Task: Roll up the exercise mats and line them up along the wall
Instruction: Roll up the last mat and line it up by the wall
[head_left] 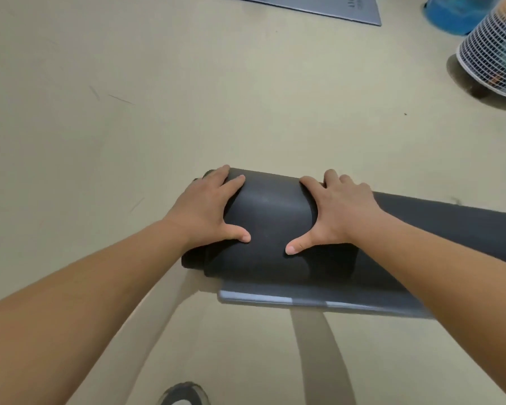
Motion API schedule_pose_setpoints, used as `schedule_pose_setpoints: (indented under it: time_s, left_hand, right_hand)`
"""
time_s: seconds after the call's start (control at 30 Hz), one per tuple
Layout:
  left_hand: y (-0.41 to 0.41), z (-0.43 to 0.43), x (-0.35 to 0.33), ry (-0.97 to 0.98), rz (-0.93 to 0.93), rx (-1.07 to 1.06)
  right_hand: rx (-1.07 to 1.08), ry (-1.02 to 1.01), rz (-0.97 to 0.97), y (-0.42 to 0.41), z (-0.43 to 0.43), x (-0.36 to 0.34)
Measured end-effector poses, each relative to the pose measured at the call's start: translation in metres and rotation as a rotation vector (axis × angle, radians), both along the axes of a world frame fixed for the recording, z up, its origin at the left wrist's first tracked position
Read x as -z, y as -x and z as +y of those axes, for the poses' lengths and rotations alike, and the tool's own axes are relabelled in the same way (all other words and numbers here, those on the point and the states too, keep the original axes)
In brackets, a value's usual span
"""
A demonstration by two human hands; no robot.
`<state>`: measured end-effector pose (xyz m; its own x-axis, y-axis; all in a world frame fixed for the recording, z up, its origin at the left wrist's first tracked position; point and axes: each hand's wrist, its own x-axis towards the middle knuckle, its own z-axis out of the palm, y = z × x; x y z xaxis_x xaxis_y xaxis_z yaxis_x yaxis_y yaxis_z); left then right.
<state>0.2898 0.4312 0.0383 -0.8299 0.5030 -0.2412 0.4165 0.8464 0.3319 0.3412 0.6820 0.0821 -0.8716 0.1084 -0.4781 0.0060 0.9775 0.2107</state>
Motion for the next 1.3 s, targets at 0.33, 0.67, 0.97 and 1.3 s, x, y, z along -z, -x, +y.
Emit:
schedule_pose_setpoints:
  time_s: [0.33, 0.67, 0.97, 1.3]
  left_hand:
    - [-0.007, 0.057, 0.009, -0.234, -0.186, -0.307]
    - [-0.035, 0.082, -0.006, -0.351, -0.26, -0.374]
    - [-0.075, 0.106, 0.011, -0.444, -0.359, -0.364]
    - [-0.097, 0.142, 0.013, -0.564, -0.375, -0.414]
  right_hand:
    - [0.272, 0.094, -0.049, -0.075, 0.038, 0.007]
    - [0.149, 0.119, -0.035, -0.089, 0.062, 0.003]
    - [0.091, 0.105, -0.11, -0.093, 0.064, -0.002]
    - [-0.007, 0.052, 0.073, -0.11, 0.047, 0.023]
